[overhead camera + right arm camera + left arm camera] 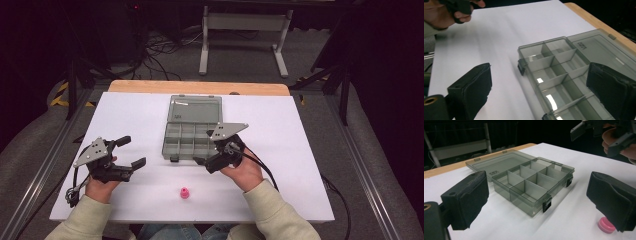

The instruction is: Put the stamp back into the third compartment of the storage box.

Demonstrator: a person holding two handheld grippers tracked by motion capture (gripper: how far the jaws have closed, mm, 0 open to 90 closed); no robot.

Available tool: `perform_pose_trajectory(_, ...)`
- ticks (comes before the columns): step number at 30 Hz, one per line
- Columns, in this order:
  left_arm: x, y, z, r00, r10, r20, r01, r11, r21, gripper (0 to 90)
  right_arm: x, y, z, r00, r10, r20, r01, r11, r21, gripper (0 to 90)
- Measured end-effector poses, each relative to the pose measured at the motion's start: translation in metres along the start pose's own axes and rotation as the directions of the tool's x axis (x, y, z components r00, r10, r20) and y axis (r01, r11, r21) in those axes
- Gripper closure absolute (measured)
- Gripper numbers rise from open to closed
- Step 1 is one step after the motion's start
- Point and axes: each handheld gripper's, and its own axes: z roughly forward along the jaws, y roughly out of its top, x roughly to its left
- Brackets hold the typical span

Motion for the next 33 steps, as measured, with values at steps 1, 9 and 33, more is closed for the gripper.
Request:
perform_pose_trajectory(1,0.0,0.0,0.0,1.0,-0.004,0.001,0.004,1.0,0.002,5.2,0.002,0.001,0.0,0.9999,-0.008,-0.008,0.008,1.0,0.005,7.9)
perform_pose_trajectory(9,0.0,0.0,0.002,1.0,-0.001,0.003,0.001,1.0,-0.002,5.0,0.017,0.003,-0.003,0.9977,-0.026,-0.062,0.028,0.999,0.034,8.4)
perform_pose_trajectory(33,0.0,-0.001,0.003,1.0,0.0,0.007,0.0,1.0,0.0,5.0,0.039,-0.006,0.028,0.9793,-0.073,-0.189,0.109,0.977,0.185,14.0)
